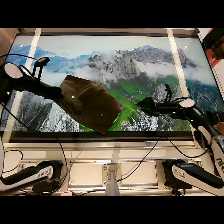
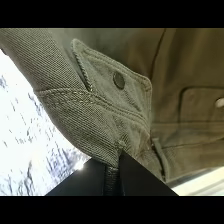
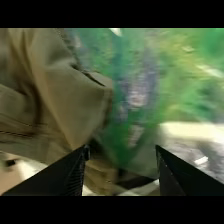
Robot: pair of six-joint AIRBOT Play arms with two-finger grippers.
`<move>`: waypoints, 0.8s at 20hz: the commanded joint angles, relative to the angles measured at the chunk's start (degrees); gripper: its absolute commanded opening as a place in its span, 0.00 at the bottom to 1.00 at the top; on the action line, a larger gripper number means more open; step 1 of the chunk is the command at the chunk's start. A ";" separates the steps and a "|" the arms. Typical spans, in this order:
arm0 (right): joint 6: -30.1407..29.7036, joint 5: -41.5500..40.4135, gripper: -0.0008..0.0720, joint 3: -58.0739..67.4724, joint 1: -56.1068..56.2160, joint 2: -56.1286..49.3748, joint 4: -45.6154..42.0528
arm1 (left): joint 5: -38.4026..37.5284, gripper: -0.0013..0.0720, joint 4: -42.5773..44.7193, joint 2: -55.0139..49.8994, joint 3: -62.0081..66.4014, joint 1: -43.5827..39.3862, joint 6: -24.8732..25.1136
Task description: Fold the clothes and pants, and hang the long-sleeved shirts on hangers.
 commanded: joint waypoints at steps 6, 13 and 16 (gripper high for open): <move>-0.94 -7.10 0.86 3.78 15.82 -18.49 28.57 | -0.87 0.06 0.37 -3.19 -0.90 0.13 0.00; 7.34 -28.06 0.75 7.76 21.97 -19.52 39.80 | -0.98 0.06 0.37 -3.19 -0.90 0.13 -0.02; 7.04 -31.17 0.25 7.82 21.97 -19.52 40.22 | -0.96 0.06 0.37 -3.19 -0.90 0.13 -0.04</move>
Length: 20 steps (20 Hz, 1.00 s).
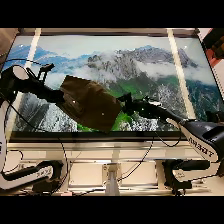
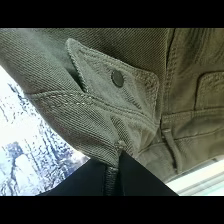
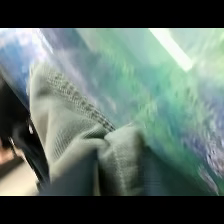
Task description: Fold the clothes and pants, and hang the long-sleeved shirts on hangers.
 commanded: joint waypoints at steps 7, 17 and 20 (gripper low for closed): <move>-29.94 -7.67 0.03 2.47 -2.01 5.75 1.75 | 5.62 0.06 -3.74 0.44 0.15 0.13 -0.24; -34.51 -20.50 0.03 -0.44 -7.15 36.52 -25.18 | 43.93 0.06 -17.11 5.38 4.52 -0.87 -1.68; -33.05 -18.95 0.03 -8.79 -6.93 39.63 -25.29 | 44.35 0.06 -15.80 2.14 4.50 -1.46 -1.66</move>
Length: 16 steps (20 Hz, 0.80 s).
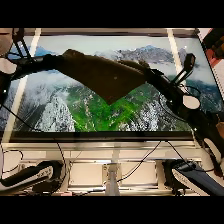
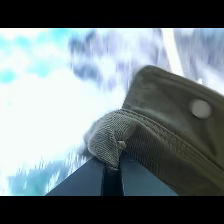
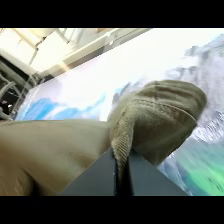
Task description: Fold the clothes and pants, and hang the long-sleeved shirts on hangers.
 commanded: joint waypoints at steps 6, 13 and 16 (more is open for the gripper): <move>6.73 6.21 0.03 -19.32 6.40 4.59 -9.73 | -1.95 0.06 -0.37 -13.20 0.17 -6.14 0.02; 24.30 12.66 0.03 -20.48 7.52 4.37 -32.46 | -12.70 0.06 8.31 -20.92 0.15 -8.50 -3.65; 25.14 12.90 0.08 -20.35 7.52 4.42 -32.39 | -12.59 0.09 7.87 -21.03 0.20 -8.48 -3.87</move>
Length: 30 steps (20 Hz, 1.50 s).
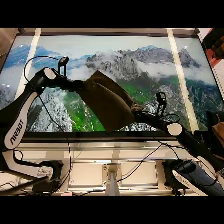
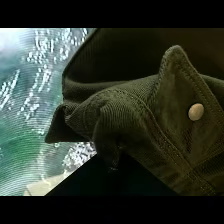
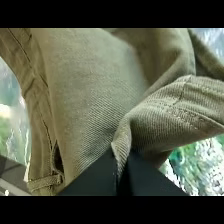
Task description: Fold the clothes and pants, and hang the long-sleeved shirts on hangers.
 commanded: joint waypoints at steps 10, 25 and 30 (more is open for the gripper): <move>5.18 2.71 0.48 14.21 -3.69 0.13 -3.04 | -2.45 0.70 -0.61 7.72 0.15 2.34 -0.33; 5.22 32.37 0.03 25.49 -45.22 -7.26 -3.93 | -11.10 0.57 -2.62 42.21 -16.81 10.95 0.46; 3.17 41.70 0.54 25.49 -47.65 -18.80 -4.07 | -11.08 0.65 -21.75 46.64 -40.15 10.62 0.55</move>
